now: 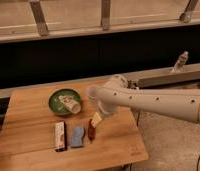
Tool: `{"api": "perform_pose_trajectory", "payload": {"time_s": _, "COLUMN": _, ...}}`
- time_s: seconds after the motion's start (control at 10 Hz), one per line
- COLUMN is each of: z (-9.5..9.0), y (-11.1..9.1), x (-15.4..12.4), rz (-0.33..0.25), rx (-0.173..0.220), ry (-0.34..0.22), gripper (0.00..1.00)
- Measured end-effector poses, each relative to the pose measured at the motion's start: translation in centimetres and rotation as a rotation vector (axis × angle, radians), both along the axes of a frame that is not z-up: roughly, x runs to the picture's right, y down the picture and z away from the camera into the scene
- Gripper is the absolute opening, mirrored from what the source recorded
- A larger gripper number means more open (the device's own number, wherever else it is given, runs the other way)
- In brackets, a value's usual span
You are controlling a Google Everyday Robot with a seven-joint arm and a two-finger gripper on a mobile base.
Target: Push the eraser across the table
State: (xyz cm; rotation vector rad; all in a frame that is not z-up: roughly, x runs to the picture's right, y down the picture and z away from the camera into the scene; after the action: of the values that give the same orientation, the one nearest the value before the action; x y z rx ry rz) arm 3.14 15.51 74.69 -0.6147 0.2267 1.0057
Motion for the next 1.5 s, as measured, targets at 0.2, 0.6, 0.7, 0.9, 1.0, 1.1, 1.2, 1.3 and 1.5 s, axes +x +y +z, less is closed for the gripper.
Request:
{"api": "perform_pose_trajectory", "payload": {"time_s": 0.2, "z": 0.0, "y": 0.0, "x": 0.0, "rz": 0.0, "rx": 0.0, "ry": 0.0, "gripper": 0.8}}
{"api": "perform_pose_trajectory", "payload": {"time_s": 0.6, "z": 0.0, "y": 0.0, "x": 0.0, "rz": 0.0, "rx": 0.0, "ry": 0.0, "gripper": 0.8}}
{"api": "perform_pose_trajectory", "payload": {"time_s": 0.7, "z": 0.0, "y": 0.0, "x": 0.0, "rz": 0.0, "rx": 0.0, "ry": 0.0, "gripper": 0.8}}
{"api": "perform_pose_trajectory", "payload": {"time_s": 0.9, "z": 0.0, "y": 0.0, "x": 0.0, "rz": 0.0, "rx": 0.0, "ry": 0.0, "gripper": 0.8}}
{"api": "perform_pose_trajectory", "payload": {"time_s": 1.0, "z": 0.0, "y": 0.0, "x": 0.0, "rz": 0.0, "rx": 0.0, "ry": 0.0, "gripper": 0.8}}
{"api": "perform_pose_trajectory", "payload": {"time_s": 1.1, "z": 0.0, "y": 0.0, "x": 0.0, "rz": 0.0, "rx": 0.0, "ry": 0.0, "gripper": 0.8}}
{"api": "perform_pose_trajectory", "payload": {"time_s": 1.2, "z": 0.0, "y": 0.0, "x": 0.0, "rz": 0.0, "rx": 0.0, "ry": 0.0, "gripper": 0.8}}
{"api": "perform_pose_trajectory", "payload": {"time_s": 1.3, "z": 0.0, "y": 0.0, "x": 0.0, "rz": 0.0, "rx": 0.0, "ry": 0.0, "gripper": 0.75}}
{"api": "perform_pose_trajectory", "payload": {"time_s": 1.5, "z": 0.0, "y": 0.0, "x": 0.0, "rz": 0.0, "rx": 0.0, "ry": 0.0, "gripper": 0.58}}
